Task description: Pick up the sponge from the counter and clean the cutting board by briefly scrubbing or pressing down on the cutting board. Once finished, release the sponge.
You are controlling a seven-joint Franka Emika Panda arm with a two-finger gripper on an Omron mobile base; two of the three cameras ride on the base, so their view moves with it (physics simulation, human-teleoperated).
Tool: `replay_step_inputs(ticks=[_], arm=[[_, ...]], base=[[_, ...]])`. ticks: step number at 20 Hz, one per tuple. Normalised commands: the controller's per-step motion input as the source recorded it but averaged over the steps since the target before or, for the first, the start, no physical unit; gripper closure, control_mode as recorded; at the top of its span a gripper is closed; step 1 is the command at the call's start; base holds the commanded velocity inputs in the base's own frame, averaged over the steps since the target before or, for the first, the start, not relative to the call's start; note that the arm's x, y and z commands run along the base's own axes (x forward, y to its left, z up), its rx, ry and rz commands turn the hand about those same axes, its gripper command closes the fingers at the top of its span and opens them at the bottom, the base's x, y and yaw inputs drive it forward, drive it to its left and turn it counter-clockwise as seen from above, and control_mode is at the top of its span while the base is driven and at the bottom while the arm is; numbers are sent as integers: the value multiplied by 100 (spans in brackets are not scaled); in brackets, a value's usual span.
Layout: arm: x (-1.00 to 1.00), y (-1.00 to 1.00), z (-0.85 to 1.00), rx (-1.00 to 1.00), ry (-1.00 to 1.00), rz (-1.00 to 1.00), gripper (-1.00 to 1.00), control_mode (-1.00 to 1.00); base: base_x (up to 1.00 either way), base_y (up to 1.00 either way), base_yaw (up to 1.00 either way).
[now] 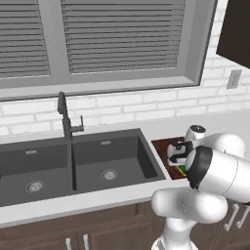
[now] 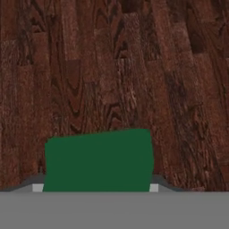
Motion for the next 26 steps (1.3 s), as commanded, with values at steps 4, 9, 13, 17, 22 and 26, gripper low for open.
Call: replay_step_inputs(ticks=[4, 9, 13, 17, 22, 26], arm=[[8, 0, 0, 0, -1, 0, 100, -100], [5, 0, 0, 0, 0, 0, 100, -100], [0, 0, 0, 0, -1, 0, 100, -100], [17, 0, 0, 0, -8, 0, 100, -100], [37, 0, 0, 0, -7, 0, 100, -100], [49, 0, 0, 0, -3, 0, 100, -100]], base=[[0, 0, 0], [0, 0, 0], [0, 0, 0], [0, 0, 0], [0, 0, 0], [0, 0, 0]])
